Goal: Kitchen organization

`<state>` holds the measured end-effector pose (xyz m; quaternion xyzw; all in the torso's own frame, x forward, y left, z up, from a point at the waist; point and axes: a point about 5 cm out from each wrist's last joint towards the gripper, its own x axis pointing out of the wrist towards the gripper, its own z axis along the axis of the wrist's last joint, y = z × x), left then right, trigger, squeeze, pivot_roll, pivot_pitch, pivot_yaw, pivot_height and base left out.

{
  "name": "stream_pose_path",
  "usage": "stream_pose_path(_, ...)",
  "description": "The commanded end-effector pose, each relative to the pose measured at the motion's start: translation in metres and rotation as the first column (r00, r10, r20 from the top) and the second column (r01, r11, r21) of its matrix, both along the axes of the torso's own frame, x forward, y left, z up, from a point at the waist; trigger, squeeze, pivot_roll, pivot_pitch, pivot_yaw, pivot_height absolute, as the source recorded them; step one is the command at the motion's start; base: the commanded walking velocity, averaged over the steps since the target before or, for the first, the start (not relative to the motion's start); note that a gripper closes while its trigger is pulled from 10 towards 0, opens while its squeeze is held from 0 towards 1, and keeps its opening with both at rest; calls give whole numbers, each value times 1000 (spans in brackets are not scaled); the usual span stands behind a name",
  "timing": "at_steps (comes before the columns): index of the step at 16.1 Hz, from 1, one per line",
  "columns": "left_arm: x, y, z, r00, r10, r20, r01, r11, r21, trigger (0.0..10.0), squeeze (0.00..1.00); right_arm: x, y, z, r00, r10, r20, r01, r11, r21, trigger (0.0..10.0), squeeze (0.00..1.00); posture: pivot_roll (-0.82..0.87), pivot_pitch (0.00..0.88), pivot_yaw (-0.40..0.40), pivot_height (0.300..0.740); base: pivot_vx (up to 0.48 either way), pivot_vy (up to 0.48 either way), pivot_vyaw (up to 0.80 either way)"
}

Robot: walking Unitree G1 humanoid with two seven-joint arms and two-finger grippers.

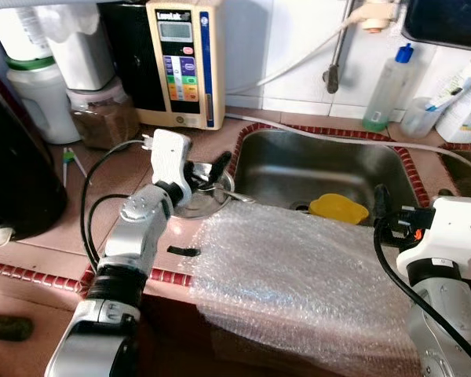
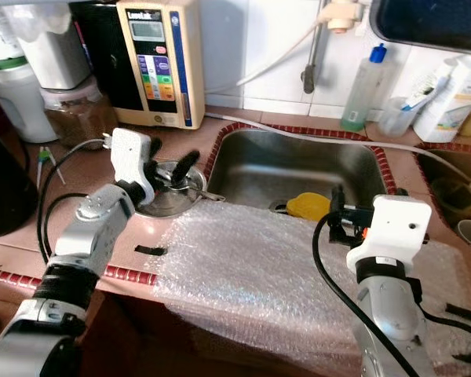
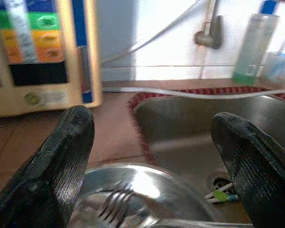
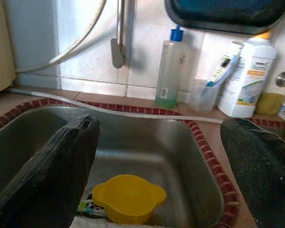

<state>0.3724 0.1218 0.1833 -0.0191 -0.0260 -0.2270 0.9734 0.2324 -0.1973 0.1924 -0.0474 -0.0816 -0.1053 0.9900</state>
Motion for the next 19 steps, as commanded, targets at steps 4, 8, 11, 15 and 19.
stream_pose_path(4,-2,-5,9,997,-73,40,75,996,-49,10000,0,1,4,2,1000,12,12,-12,1000,-6,10000,0,11,26,33,740,0,0,0)
stream_pose_path(8,-2,-4,12,996,-83,40,86,993,-79,10000,0,1,4,2,1000,19,13,-18,1000,-15,10000,0,11,29,31,740,0,0,0)
stream_pose_path(11,-4,-5,11,994,-97,40,100,991,-86,10000,0,0,5,1,1000,22,10,-21,1000,-18,10000,0,10,30,32,740,0,0,0)
stream_pose_path(15,-4,-6,11,994,-104,36,107,991,-86,10000,0,0,6,0,1000,27,6,-27,999,-20,10000,0,8,29,36,740,250,0,0)
stream_pose_path(19,-4,-7,11,993,-114,36,117,989,-86,10000,0,-1,5,-4,1000,18,-18,-19,1000,-17,10000,0,7,29,36,740,281,0,0)
